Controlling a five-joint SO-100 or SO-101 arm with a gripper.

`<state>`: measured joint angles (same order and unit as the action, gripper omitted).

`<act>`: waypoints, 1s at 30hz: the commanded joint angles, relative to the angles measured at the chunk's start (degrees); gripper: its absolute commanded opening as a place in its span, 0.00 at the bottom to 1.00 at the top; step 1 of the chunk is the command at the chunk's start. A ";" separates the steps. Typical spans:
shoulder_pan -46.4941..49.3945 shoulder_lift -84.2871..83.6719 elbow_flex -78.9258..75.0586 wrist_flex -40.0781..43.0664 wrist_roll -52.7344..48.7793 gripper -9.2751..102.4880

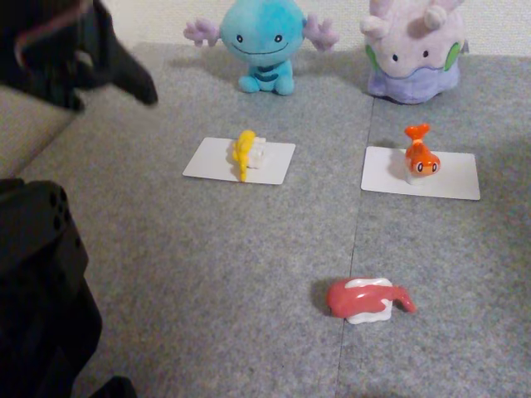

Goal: Wooper wants to eat egg sudhi, and Goomy wants to eat shrimp sushi

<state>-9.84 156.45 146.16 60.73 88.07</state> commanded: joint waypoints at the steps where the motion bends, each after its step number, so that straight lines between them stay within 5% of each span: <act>1: 0.09 2.81 6.59 -6.33 -0.44 0.31; 19: 0.26 16.79 30.41 -21.88 0.44 0.14; 30: 0.18 21.53 31.73 -20.65 -0.53 0.11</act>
<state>-9.84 177.01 178.15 40.17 87.98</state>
